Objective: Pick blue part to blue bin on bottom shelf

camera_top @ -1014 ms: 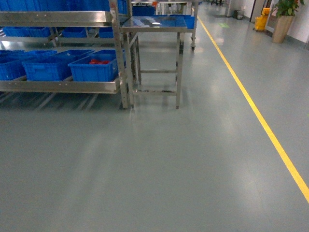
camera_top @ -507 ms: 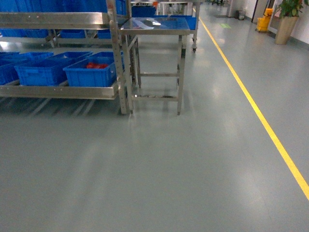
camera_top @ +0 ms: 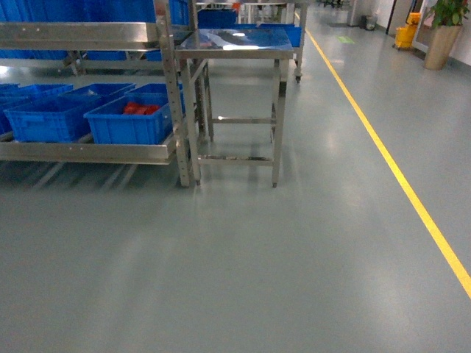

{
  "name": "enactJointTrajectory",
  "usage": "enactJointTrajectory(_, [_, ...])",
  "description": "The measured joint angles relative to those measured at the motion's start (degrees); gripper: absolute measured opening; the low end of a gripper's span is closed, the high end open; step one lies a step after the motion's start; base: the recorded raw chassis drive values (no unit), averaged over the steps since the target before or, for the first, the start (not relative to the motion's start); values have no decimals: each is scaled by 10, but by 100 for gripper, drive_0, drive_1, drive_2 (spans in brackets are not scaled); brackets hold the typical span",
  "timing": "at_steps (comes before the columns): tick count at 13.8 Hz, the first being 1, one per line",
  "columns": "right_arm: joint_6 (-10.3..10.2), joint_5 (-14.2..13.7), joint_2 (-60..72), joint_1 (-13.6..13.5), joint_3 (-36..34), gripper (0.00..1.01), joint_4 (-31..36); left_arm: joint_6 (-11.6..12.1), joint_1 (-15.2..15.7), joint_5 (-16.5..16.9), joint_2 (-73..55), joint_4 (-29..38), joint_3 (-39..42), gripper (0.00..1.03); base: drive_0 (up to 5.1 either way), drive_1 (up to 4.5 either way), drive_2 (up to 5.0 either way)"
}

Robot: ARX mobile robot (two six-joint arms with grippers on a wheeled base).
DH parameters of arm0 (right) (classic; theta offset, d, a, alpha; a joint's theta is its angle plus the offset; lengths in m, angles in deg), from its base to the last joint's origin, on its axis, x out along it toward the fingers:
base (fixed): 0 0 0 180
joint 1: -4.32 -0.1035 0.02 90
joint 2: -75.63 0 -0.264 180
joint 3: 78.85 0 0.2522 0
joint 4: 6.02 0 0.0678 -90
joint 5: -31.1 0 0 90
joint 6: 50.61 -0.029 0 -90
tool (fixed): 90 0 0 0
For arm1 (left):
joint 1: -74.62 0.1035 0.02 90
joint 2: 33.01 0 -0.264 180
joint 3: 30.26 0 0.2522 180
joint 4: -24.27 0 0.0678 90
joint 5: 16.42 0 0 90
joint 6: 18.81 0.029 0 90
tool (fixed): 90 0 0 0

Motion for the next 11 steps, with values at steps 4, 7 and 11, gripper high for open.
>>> enactJointTrajectory(4, [0,0,0,0,0,98,0,0,0,0,0,-1,0,43,-12,391,-415])
enactJointTrajectory(7, [0,0,0,0,0,98,-1,0,0,0,0,1,0,43,-12,391,-415])
enactJointTrajectory(11, [0,0,0,0,0,98,-1,-1,0,0,0,1,0,43,-7,396,-410])
